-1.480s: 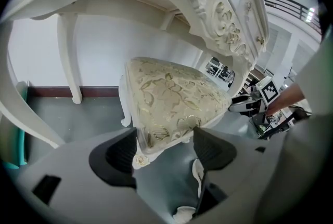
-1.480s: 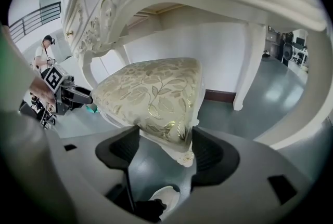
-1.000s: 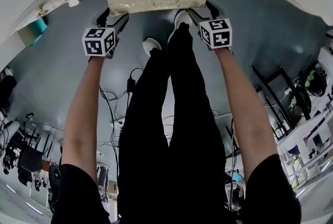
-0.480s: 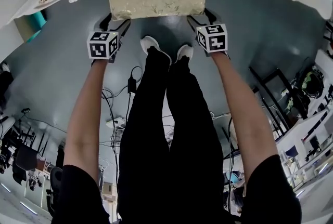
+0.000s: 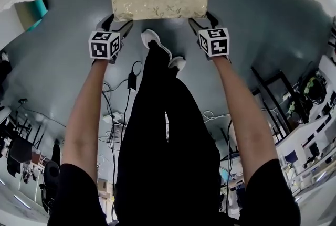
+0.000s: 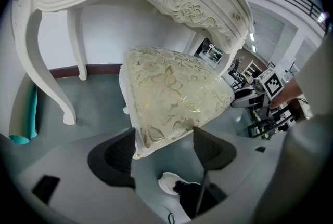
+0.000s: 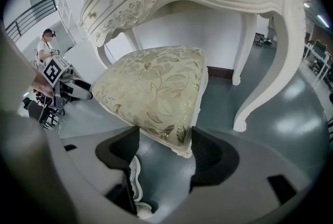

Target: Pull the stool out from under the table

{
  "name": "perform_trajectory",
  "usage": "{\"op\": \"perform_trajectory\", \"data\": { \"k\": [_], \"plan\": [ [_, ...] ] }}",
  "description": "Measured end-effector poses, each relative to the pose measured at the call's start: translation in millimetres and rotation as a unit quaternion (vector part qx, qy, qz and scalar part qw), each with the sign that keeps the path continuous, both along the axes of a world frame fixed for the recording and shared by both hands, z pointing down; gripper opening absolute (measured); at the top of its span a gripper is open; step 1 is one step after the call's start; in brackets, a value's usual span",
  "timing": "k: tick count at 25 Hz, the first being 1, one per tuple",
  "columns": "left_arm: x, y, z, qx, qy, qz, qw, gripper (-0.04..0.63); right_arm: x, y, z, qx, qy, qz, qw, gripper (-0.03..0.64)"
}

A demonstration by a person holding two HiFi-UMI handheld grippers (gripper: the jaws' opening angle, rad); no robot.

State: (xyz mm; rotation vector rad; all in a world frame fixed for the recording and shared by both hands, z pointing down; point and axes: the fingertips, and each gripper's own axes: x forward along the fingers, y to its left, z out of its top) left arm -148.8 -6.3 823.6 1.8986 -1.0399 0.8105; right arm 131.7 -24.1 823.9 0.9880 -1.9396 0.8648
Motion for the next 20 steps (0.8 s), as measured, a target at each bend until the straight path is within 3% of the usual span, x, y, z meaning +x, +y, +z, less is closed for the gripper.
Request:
{"op": "perform_trajectory", "data": {
  "k": [9, 20],
  "plan": [
    [-3, 16, 0, 0.015, 0.002, -0.009, 0.9998, 0.353, -3, 17, 0, 0.008, -0.004, 0.002, 1.0, 0.318],
    [-3, 49, 5, -0.016, -0.006, 0.001, 0.9999, 0.353, -3, 48, 5, -0.013, -0.001, -0.006, 1.0, 0.318]
  ]
}}
